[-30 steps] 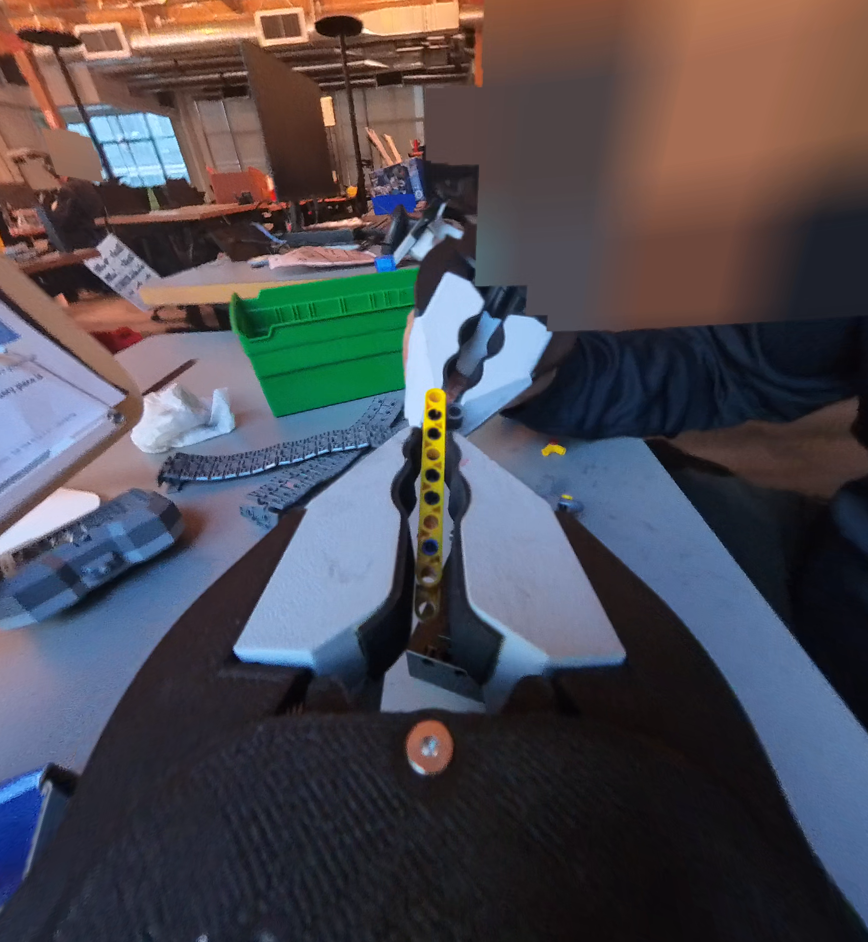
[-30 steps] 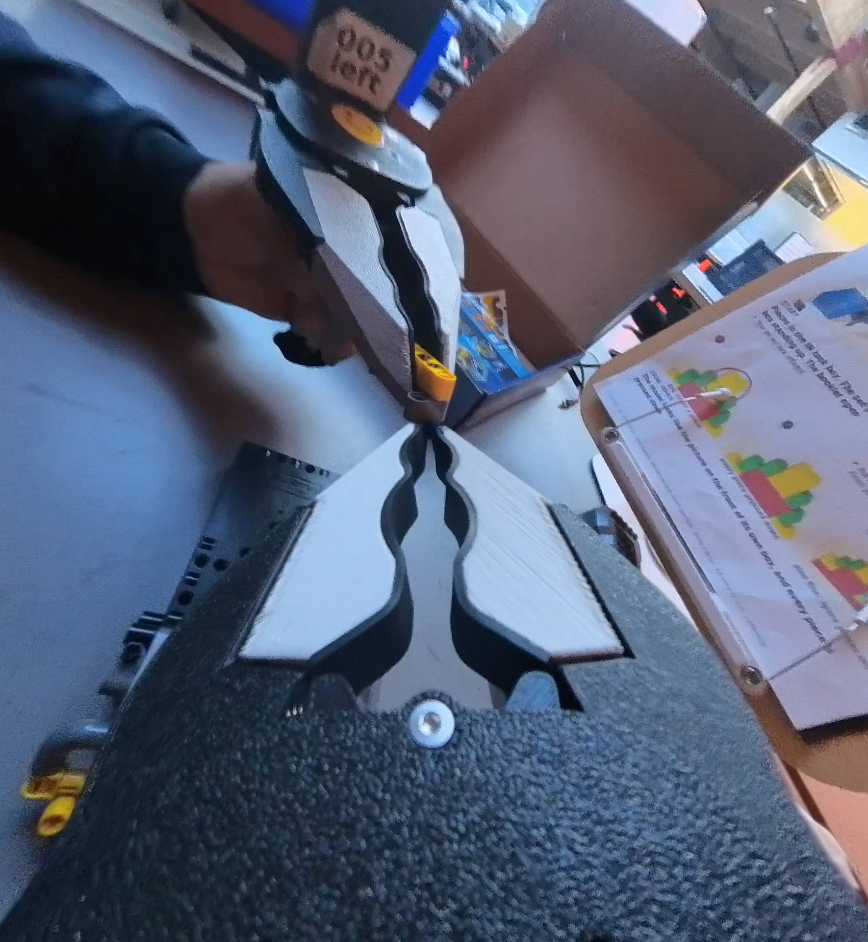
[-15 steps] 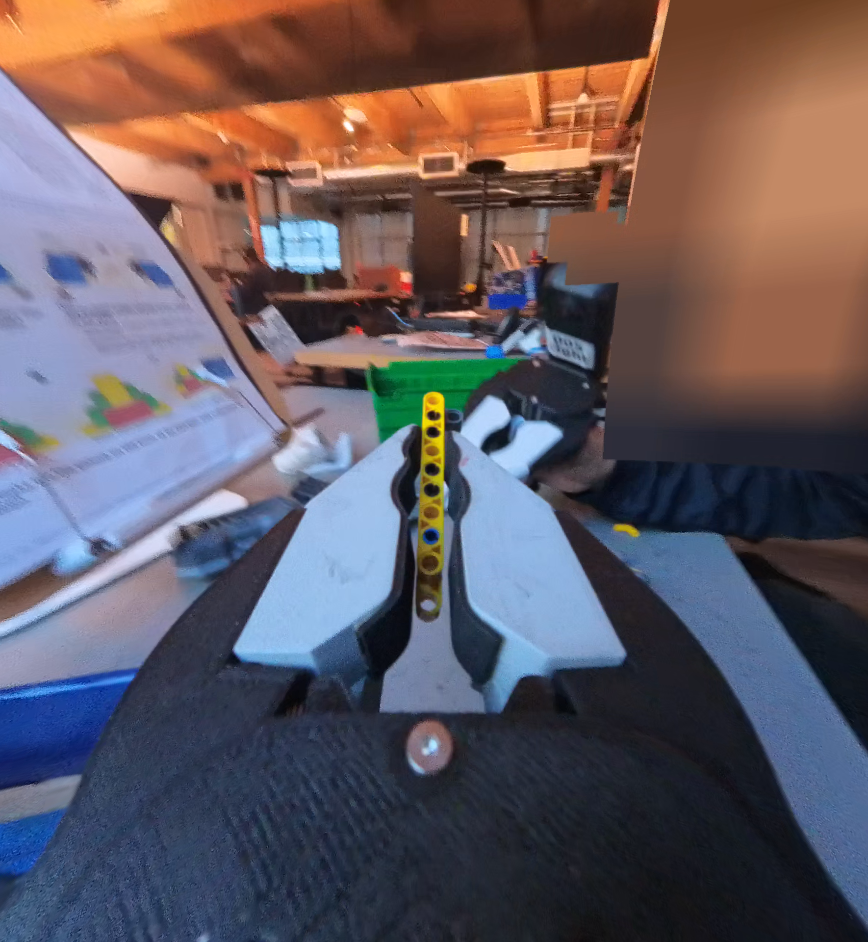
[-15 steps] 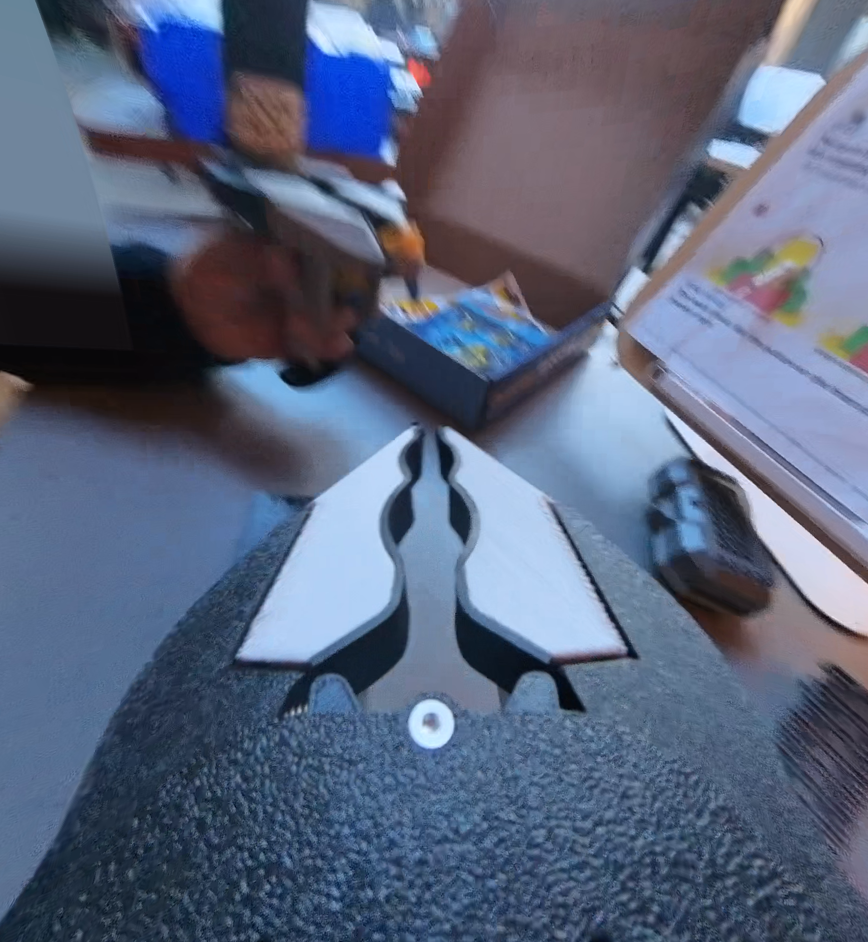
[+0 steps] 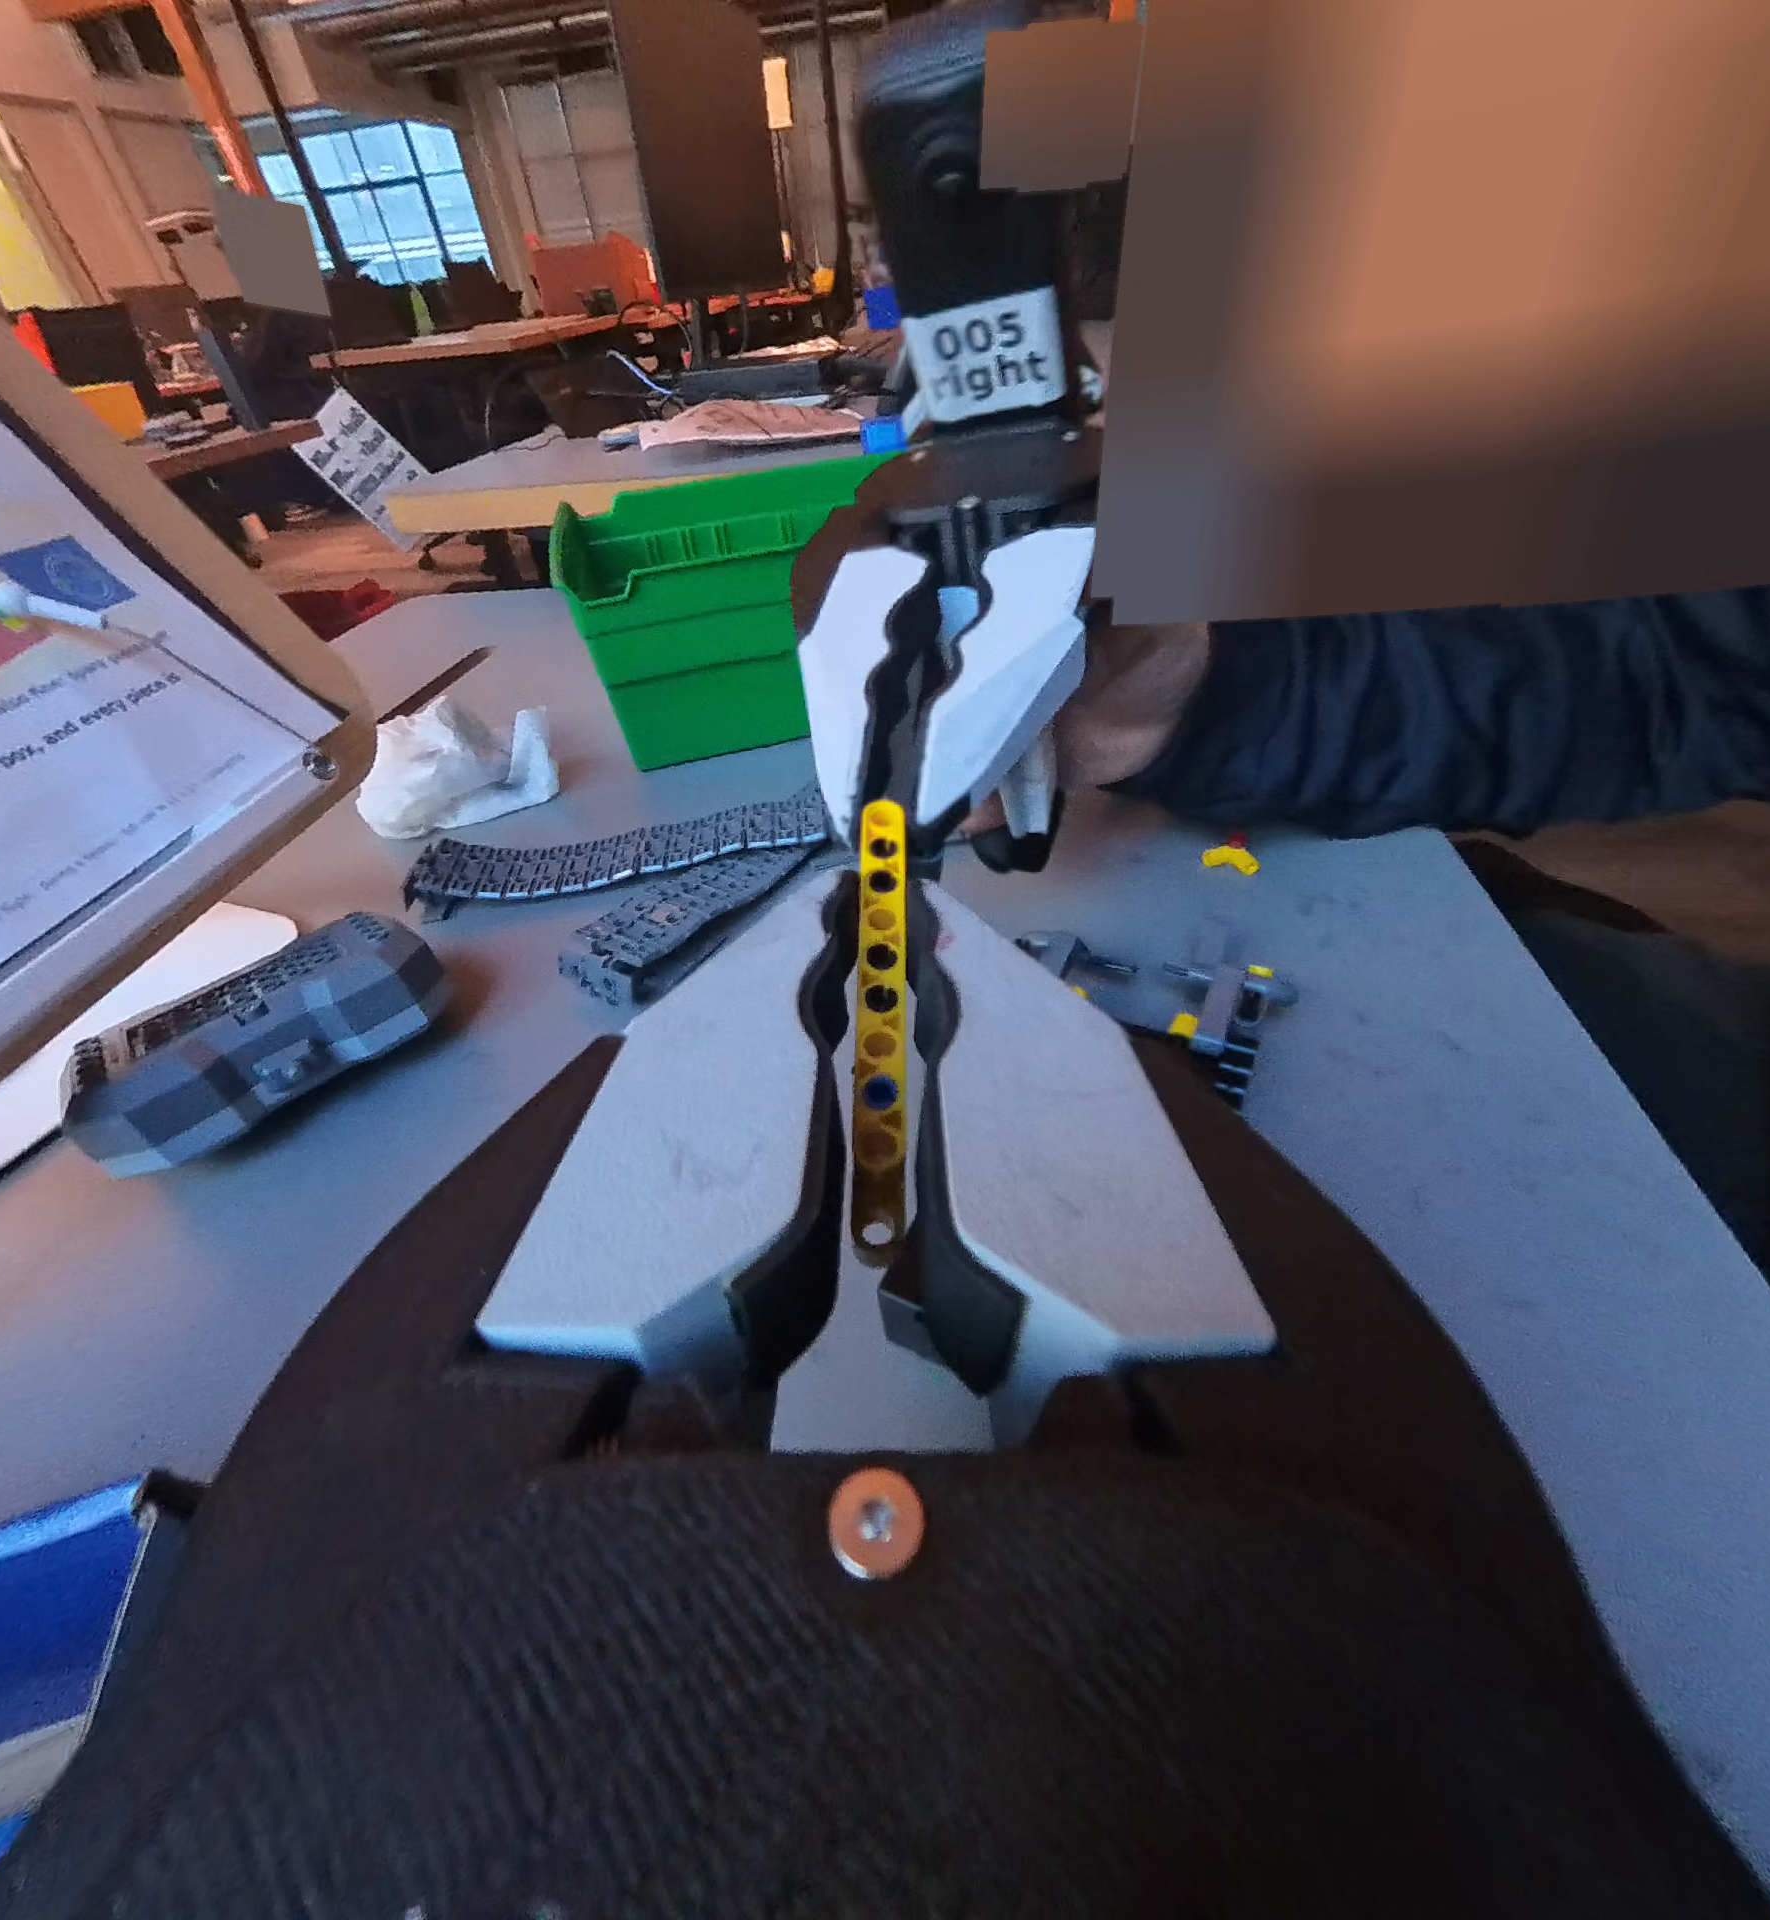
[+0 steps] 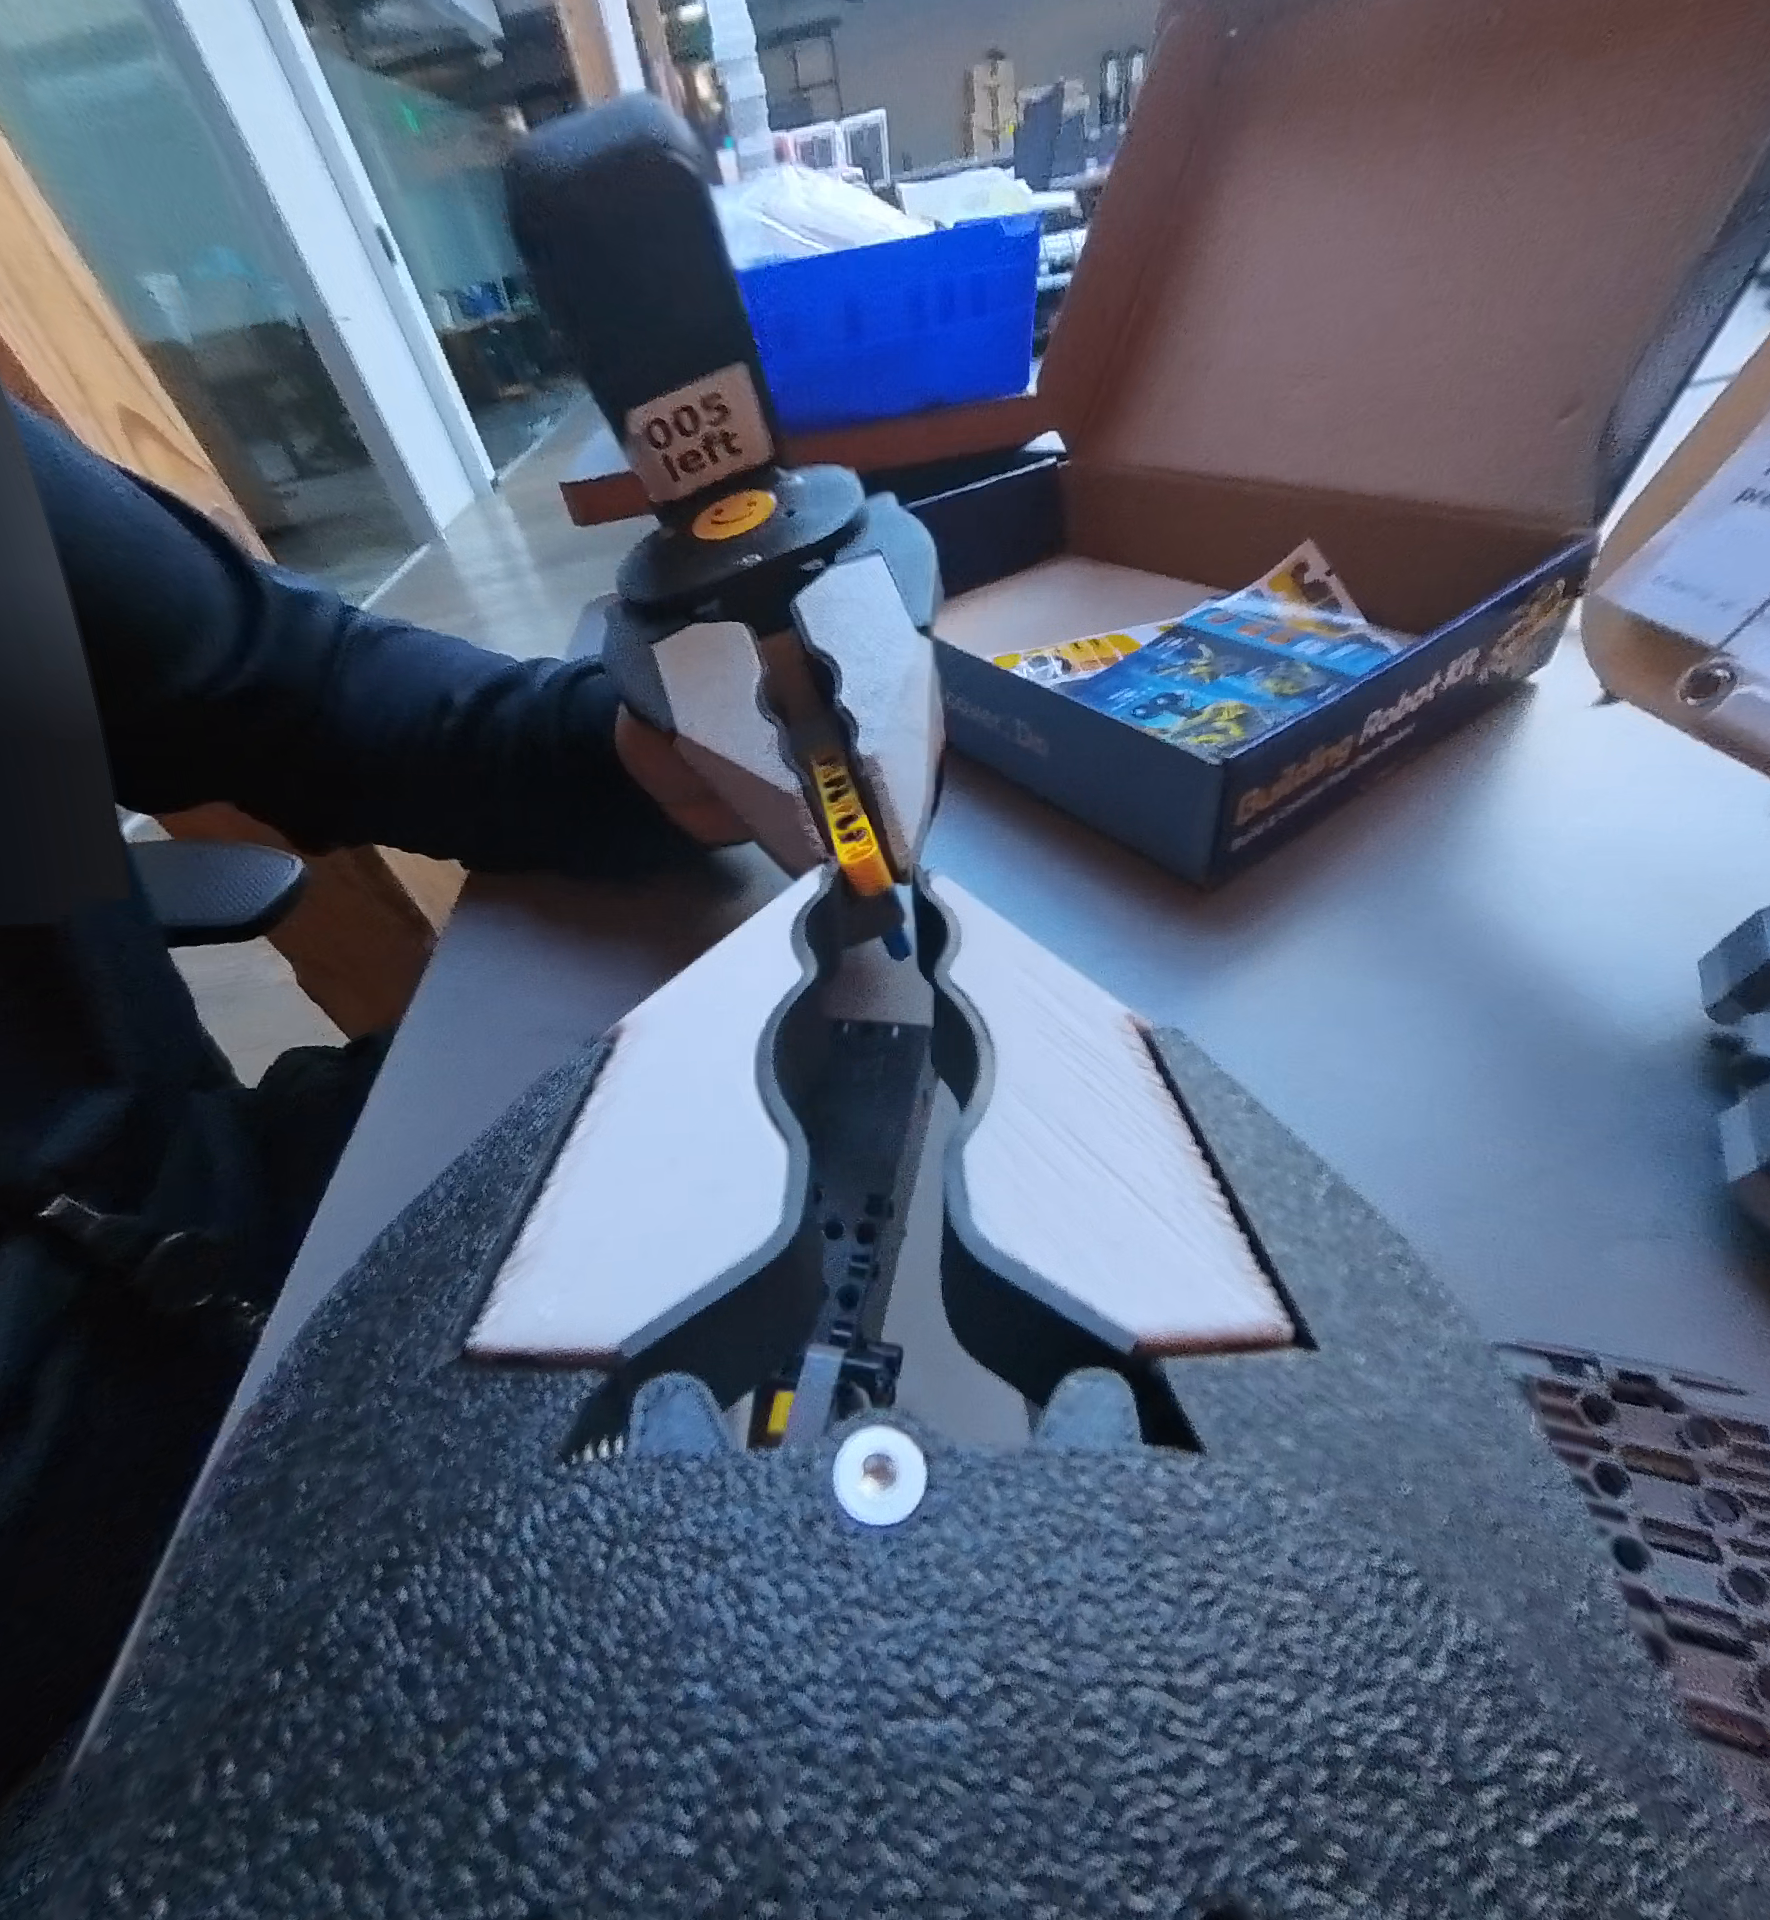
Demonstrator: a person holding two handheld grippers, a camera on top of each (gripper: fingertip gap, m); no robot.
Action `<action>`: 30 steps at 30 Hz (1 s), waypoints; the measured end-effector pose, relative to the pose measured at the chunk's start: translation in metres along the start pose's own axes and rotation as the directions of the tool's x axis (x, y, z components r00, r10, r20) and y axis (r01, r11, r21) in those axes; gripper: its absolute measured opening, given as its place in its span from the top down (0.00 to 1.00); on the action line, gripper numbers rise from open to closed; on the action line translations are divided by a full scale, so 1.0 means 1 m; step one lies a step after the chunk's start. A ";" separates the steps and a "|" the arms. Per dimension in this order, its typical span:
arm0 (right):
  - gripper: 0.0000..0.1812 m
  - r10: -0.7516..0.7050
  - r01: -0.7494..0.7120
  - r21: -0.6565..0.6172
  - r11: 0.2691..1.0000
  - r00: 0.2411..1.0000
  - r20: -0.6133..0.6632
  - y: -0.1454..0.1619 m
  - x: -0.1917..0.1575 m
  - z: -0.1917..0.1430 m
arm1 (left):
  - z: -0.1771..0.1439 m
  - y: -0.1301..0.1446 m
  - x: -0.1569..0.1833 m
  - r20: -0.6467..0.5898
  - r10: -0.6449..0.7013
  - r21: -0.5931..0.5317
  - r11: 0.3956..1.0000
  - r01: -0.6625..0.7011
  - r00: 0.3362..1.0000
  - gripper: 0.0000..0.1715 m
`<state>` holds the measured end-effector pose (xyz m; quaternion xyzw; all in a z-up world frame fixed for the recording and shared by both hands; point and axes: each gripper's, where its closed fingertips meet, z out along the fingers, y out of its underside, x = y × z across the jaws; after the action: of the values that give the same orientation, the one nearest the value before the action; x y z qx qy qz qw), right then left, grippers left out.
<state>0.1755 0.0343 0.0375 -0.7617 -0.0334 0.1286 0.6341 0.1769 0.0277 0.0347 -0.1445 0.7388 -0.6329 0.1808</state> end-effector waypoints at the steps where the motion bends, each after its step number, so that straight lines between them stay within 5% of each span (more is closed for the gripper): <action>1: 0.92 0.005 -0.005 -0.015 1.000 1.000 -0.001 0.003 0.001 0.000 | 0.001 -0.001 0.003 -0.010 0.017 -0.003 1.000 -0.017 1.000 0.97; 6: 0.84 0.072 -0.071 -0.092 0.993 0.997 0.015 0.016 0.003 -0.003 | 0.004 0.005 0.006 0.053 0.296 -0.069 0.954 -0.292 0.954 0.97; 9: 0.89 0.096 -0.089 -0.104 0.991 0.994 0.059 0.019 -0.003 -0.001 | 0.007 0.006 0.007 0.099 0.402 -0.104 0.914 -0.392 0.910 0.97; 19: 0.92 -0.002 0.003 -0.108 0.994 1.000 0.006 0.021 0.002 0.002 | 0.009 0.013 0.004 0.117 0.443 -0.150 0.893 -0.425 0.889 0.97; 23: 0.93 -0.155 0.148 -0.082 0.986 0.984 -0.086 0.012 0.008 -0.002 | 0.006 0.013 -0.003 0.150 0.440 -0.165 0.894 -0.416 0.885 0.97; 26: 0.93 -0.363 0.352 -0.092 0.932 0.907 -0.211 -0.001 0.012 -0.010 | -0.001 0.007 -0.009 0.179 0.414 -0.145 0.908 -0.393 0.892 0.96; 30: 0.93 -0.704 0.680 -0.225 0.698 0.591 -0.395 -0.021 0.010 -0.017 | -0.014 -0.004 -0.023 0.255 0.409 -0.125 0.912 -0.390 0.876 0.89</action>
<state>0.1920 0.0241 0.0588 -0.7120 -0.1813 -0.3094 0.6038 0.1911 0.0496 0.0422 -0.0818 0.7420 -0.5292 0.4033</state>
